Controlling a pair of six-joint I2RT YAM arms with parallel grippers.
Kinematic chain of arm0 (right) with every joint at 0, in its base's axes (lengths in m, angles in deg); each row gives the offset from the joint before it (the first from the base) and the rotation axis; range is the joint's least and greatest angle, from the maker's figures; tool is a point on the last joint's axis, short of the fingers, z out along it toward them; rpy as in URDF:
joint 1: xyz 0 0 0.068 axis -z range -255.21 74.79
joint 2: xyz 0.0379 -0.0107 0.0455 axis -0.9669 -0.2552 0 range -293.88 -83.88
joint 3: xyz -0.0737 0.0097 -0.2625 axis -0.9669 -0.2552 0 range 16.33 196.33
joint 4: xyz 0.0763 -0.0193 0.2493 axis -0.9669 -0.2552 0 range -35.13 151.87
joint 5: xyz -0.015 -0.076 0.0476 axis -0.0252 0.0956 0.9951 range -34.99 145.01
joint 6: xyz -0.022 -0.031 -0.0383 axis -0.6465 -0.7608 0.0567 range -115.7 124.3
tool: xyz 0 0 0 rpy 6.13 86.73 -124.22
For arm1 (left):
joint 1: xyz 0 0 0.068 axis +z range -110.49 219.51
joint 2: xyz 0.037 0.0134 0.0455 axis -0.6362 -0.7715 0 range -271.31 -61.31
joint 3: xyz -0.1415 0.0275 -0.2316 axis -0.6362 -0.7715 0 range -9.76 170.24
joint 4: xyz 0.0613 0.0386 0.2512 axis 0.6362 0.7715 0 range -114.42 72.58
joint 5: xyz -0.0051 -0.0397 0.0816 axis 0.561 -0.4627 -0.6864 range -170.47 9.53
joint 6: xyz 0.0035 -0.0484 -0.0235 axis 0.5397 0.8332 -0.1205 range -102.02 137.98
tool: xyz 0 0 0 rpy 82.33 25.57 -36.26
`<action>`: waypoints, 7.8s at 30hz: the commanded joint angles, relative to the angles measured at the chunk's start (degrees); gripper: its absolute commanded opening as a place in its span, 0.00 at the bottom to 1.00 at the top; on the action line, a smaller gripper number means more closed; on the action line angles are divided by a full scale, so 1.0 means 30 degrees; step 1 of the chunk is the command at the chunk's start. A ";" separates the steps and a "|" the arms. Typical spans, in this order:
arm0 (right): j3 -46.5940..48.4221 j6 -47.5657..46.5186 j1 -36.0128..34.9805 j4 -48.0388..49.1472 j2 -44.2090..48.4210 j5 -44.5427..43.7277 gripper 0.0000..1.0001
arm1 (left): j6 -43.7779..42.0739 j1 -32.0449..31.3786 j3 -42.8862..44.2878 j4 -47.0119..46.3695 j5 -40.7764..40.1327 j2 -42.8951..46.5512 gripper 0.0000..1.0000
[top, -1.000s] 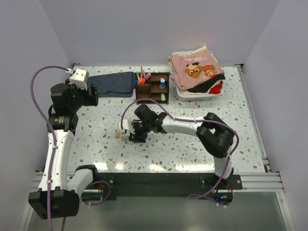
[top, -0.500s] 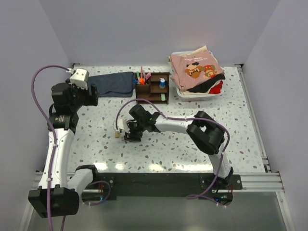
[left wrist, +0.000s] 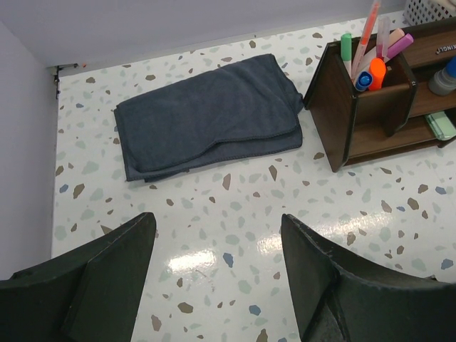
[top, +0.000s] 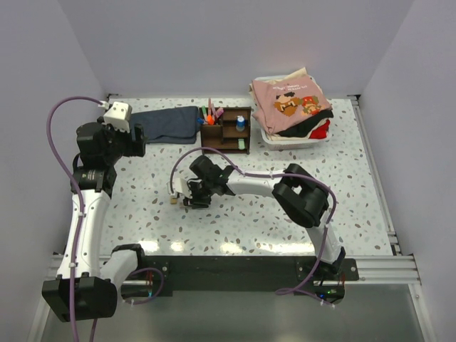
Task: Sort the stationery into containers
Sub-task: Pick up the stationery from the center of the board, then place the stationery in the storage box, then pick up the stationery from the center of the board.
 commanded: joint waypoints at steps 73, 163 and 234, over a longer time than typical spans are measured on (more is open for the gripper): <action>0.1056 2.1330 0.6012 0.1182 0.2429 -1.6629 0.00 | 0.0485 0.0116 -0.0065 -0.1632 0.1128 -0.1414 0.76; 0.1083 1.8695 -0.0667 0.3961 0.0732 -0.3833 0.00 | -0.0451 0.0381 0.0374 -0.0607 -0.2357 0.0929 0.77; 0.2316 1.6820 -0.1341 0.2852 -0.1584 -1.0036 0.57 | 0.0514 0.0263 -0.0446 -0.1661 -0.1772 0.0490 0.79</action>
